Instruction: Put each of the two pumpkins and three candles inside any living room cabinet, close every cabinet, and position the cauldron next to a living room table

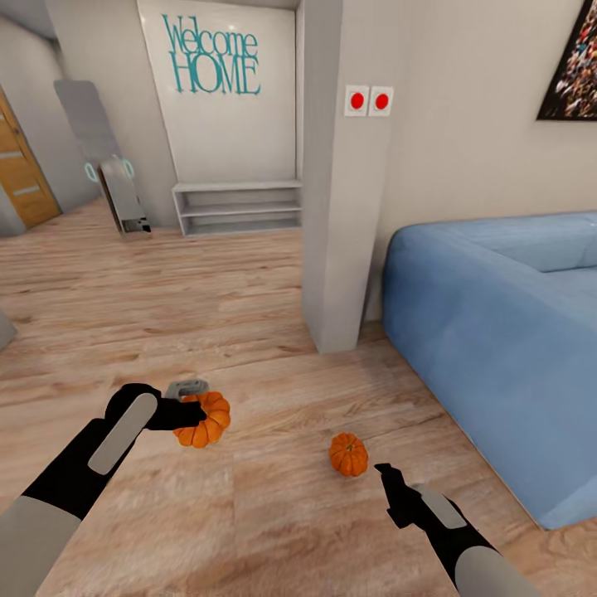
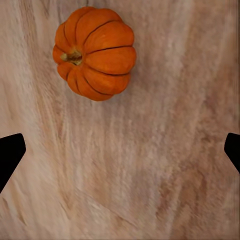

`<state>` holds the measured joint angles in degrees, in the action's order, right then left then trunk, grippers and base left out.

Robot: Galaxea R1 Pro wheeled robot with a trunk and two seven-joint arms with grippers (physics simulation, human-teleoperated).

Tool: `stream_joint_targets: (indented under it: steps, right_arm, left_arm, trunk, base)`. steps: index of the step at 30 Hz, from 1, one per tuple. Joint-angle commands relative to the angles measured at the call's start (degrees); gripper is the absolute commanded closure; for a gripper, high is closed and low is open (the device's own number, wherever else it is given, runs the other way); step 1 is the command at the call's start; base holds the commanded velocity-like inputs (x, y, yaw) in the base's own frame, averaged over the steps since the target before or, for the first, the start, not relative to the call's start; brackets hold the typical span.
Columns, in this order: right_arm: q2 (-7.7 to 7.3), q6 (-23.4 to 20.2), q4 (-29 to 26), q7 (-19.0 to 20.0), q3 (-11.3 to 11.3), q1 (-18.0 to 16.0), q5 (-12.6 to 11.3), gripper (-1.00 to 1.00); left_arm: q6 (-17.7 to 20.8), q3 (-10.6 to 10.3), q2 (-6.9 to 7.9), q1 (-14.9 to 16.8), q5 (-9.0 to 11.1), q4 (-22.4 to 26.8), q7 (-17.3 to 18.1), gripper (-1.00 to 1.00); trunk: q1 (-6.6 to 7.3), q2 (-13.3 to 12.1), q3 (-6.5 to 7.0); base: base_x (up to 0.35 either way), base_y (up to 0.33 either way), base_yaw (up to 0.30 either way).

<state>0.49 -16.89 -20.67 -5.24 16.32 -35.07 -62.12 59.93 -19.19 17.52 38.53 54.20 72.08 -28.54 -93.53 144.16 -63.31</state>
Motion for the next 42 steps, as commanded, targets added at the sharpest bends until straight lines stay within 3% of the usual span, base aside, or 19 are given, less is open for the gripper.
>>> stream_joint_targets:
  steps: [1,9,22,31,38,42]
  right_arm:
    - [0.04,-0.2,-0.2,-0.4,0.2,0.0,-0.5,-1.0]
    - [0.04,-0.2,-0.2,3.9,0.1,0.0,-0.5,-1.0]
    - [0.04,0.0,-0.4,5.0,0.1,0.1,-0.5,-1.0]
    - [0.04,0.5,-0.5,8.9,0.4,0.3,-0.6,-1.0]
    - [0.04,0.7,-0.6,9.3,0.3,0.3,-0.5,-1.0]
    - [0.04,0.7,-0.6,9.3,0.3,0.3,-0.5,-1.0]
  left_arm:
    - [0.0,-0.1,0.06,0.1,0.6,0.1,-0.6,1.0]
    - [0.0,-0.1,0.06,0.1,0.6,0.1,-0.6,1.0]
    - [0.0,-0.1,0.06,0.1,0.6,0.1,-0.6,1.0]
    - [0.0,-0.1,0.06,0.1,0.6,0.1,-0.6,1.0]
    - [0.1,0.0,0.14,0.1,0.6,0.4,-0.5,1.0]
    - [0.1,0.1,0.48,-0.1,0.6,2.9,-0.5,1.0]
  trunk:
    - [-0.01,0.0,-0.28]
    - [-0.21,0.1,-2.05]
    - [-0.55,0.3,-4.93]
    - [-0.78,0.4,-6.93]
    - [-0.78,0.4,-6.93]
    - [-0.78,0.4,-6.93]
  base:
    - [0.0,0.0,0.0]
    - [0.0,0.0,0.0]
    - [0.0,0.0,0.0]
    - [0.0,0.0,0.0]
    - [0.0,0.0,0.0]
    - [0.0,0.0,0.0]
